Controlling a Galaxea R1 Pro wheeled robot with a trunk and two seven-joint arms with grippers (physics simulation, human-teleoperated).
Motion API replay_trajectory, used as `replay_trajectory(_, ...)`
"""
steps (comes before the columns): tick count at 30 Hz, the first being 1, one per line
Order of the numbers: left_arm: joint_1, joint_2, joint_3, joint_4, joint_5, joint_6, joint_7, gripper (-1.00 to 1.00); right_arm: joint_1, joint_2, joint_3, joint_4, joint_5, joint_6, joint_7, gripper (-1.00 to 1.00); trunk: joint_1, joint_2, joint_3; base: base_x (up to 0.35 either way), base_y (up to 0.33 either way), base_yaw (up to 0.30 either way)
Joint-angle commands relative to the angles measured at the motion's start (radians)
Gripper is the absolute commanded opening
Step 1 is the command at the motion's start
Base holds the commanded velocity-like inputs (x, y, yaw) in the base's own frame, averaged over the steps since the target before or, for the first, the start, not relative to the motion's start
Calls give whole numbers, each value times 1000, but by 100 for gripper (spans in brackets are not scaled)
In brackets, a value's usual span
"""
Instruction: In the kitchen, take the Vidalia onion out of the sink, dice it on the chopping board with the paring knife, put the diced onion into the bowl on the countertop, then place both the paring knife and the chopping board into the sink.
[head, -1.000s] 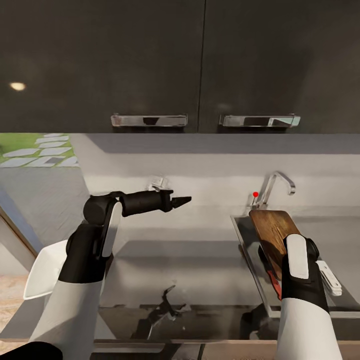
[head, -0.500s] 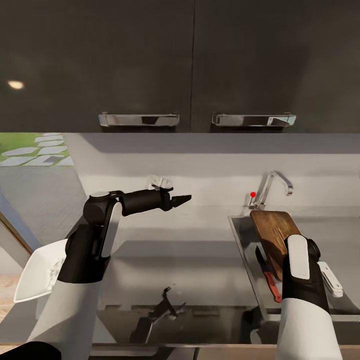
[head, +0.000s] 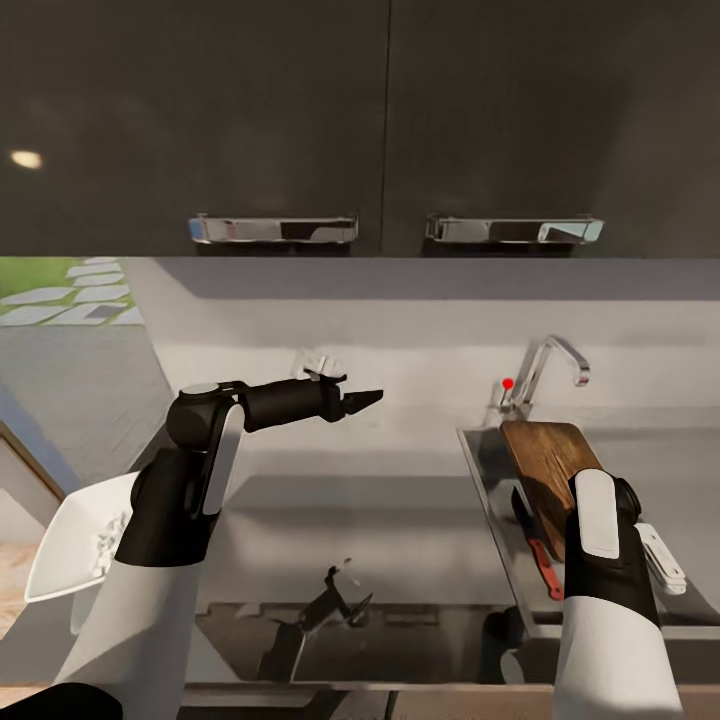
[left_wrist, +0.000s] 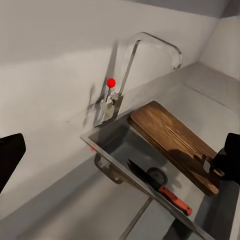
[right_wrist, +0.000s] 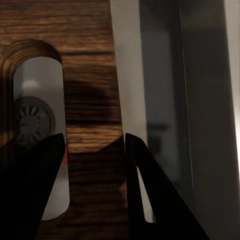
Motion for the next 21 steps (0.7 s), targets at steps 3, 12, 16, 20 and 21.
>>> replay_trajectory(3, -1, 0, 1, -1, 2, 8, -2, 100, -1, 1, -2, -1, -3, 10, -4, -100, 1, -2, -7, 0, 0, 0)
replay_trajectory(12, -1, 0, 0, -1, 2, 8, -2, 100, -1, 1, -3, -1, -3, 10, -4, -100, 1, -2, -21, 0, 0, 0)
replay_trajectory(16, -1, 0, -10, -1, 2, 8, -2, 100, -1, 1, -3, -1, -3, 10, -5, -100, 1, -2, -27, 0, 0, 0)
replay_trajectory(20, -1, 0, -19, -1, 2, 7, -2, 100, -1, 1, -3, -1, -4, 13, -4, -100, 1, -2, -34, 0, 0, 0)
replay_trajectory(21, -1, 0, -20, -1, 2, 7, -2, 100, -1, 1, -3, -1, -4, 14, -4, -100, 1, -2, -35, 0, 0, 0)
